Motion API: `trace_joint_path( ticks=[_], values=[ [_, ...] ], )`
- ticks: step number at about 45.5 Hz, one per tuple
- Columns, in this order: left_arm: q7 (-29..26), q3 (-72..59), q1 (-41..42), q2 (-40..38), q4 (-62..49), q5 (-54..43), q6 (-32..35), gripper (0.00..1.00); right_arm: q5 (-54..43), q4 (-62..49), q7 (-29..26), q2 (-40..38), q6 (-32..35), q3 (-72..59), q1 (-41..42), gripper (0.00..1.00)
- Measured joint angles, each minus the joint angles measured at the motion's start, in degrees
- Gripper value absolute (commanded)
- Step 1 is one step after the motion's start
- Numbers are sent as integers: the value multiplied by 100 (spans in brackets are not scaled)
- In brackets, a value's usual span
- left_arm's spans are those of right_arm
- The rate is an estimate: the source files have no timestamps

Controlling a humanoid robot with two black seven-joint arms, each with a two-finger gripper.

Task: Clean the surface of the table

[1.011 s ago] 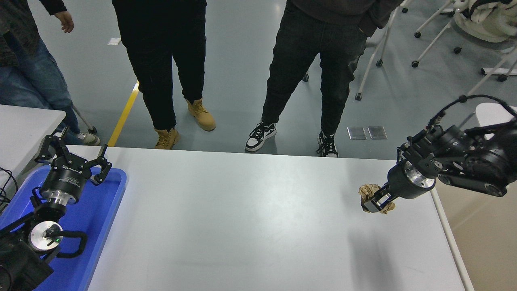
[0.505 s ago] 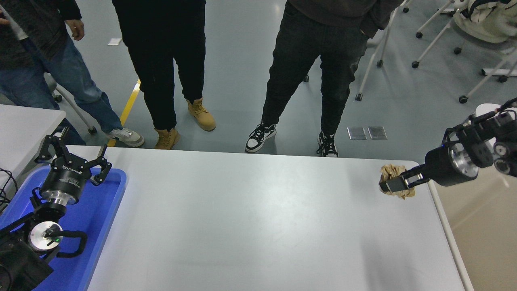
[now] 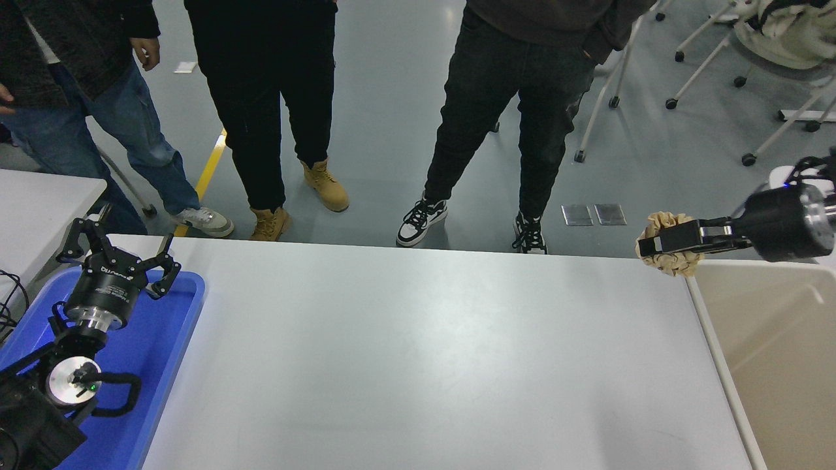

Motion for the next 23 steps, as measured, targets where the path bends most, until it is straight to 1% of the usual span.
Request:
trace_joint_path(
  ticks=[9,17,23],
  values=[
    [0,0,0,0,0,0,0,100,893,-777,-8,38,-86,85,-438,0],
    [0,0,0,0,0,0,0,100,1897,-1922,-18,242,-152,334,-1097,0],
    [0,0,0,0,0,0,0,100,2458,-2887,-37,440,-174,699,-1634,0]
  ],
)
